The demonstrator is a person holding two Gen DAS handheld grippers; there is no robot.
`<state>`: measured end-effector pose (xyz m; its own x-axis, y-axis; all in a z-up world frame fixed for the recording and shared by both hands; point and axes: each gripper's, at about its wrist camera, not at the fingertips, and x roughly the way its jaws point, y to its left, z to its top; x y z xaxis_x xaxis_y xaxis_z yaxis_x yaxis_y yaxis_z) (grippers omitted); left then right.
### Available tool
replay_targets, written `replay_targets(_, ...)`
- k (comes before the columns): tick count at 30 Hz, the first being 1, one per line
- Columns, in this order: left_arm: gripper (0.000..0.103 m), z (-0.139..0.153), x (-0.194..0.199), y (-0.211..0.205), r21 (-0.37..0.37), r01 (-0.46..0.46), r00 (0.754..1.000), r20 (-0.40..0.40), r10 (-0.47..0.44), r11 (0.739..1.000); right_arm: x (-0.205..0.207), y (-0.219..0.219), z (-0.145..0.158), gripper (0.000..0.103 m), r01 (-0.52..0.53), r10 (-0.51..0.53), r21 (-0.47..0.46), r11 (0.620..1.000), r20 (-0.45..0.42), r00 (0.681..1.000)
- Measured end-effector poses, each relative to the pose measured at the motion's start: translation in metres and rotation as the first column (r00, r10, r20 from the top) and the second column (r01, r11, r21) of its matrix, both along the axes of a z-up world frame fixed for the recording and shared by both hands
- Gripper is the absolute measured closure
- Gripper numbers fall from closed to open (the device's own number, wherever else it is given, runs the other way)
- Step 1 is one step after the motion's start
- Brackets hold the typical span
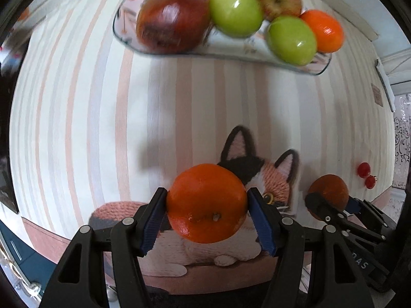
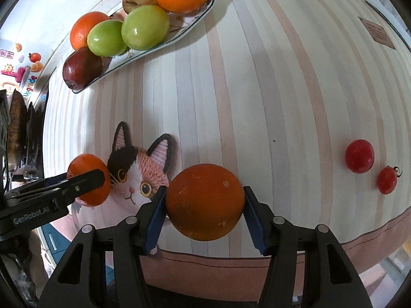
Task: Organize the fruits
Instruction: 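Carry both tangerines onto the floral plate and open both grippers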
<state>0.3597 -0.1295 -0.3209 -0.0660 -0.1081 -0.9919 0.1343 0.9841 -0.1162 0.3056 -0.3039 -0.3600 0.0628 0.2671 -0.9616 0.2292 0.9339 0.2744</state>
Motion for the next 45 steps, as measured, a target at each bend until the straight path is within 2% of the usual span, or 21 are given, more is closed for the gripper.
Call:
replay_targets(5, 0.042, 0.033, 0.008, -0.011, -0.027, 0.014, 0.997, 0.081, -0.012, 1.0, 0.014, -0.014, 0.017, 0.044, 0.039, -0.04, 0.067, 0.997, 0.024, 0.999)
replay_targets(9, 0.042, 0.067, 0.026, -0.018, -0.056, 0.004, 0.983, 0.181, 0.007, 0.998, 0.049, -0.027, 0.052, 0.044, 0.041, -0.051, 0.119, 0.992, 0.087, 0.995)
replay_targets(11, 0.042, 0.074, 0.037, -0.016, -0.058, -0.008, 0.975, 0.221, 0.021, 0.998, 0.079, -0.031, 0.074, 0.044, 0.016, -0.034, 0.135, 0.991, 0.128, 0.991)
replay_targets(14, 0.042, 0.073, 0.056, -0.018, -0.058, -0.04, 0.967, 0.248, 0.054, 0.998, 0.126, -0.024, 0.097, 0.044, -0.045, 0.02, 0.141, 0.989, 0.171, 0.985)
replay_targets(18, 0.042, 0.053, 0.076, -0.019, -0.083, -0.112, 0.968, 0.218, 0.128, 0.99, 0.193, 0.002, 0.114, 0.044, -0.159, 0.139, 0.084, 0.984, 0.204, 0.969)
replay_targets(21, 0.042, 0.041, 0.089, -0.019, -0.083, -0.144, 0.965, 0.207, 0.158, 0.986, 0.231, 0.02, 0.11, 0.044, -0.231, 0.22, 0.039, 0.972, 0.182, 0.958)
replay_targets(23, 0.042, 0.035, 0.092, -0.023, -0.074, -0.156, 0.964, 0.205, 0.168, 0.985, 0.254, 0.043, 0.095, 0.044, -0.266, 0.259, 0.026, 0.964, 0.153, 0.954)
replay_targets(28, 0.042, 0.024, 0.095, -0.025, -0.056, -0.176, 0.964, 0.194, 0.184, 0.983, 0.287, 0.066, 0.063, 0.044, -0.332, 0.33, 0.01, 0.943, 0.092, 0.94)
replay_targets(38, 0.041, 0.02, 0.094, -0.03, -0.028, -0.17, 0.963, 0.206, 0.172, 0.985, 0.303, 0.087, 0.022, 0.044, -0.395, 0.395, 0.012, 0.918, 0.013, 0.919)
replay_targets(45, 0.04, 0.022, 0.093, -0.037, -0.017, -0.189, 0.96, 0.208, 0.188, 0.982, 0.303, 0.089, 0.022, 0.042, -0.42, 0.42, -0.009, 0.908, -0.002, 0.908)
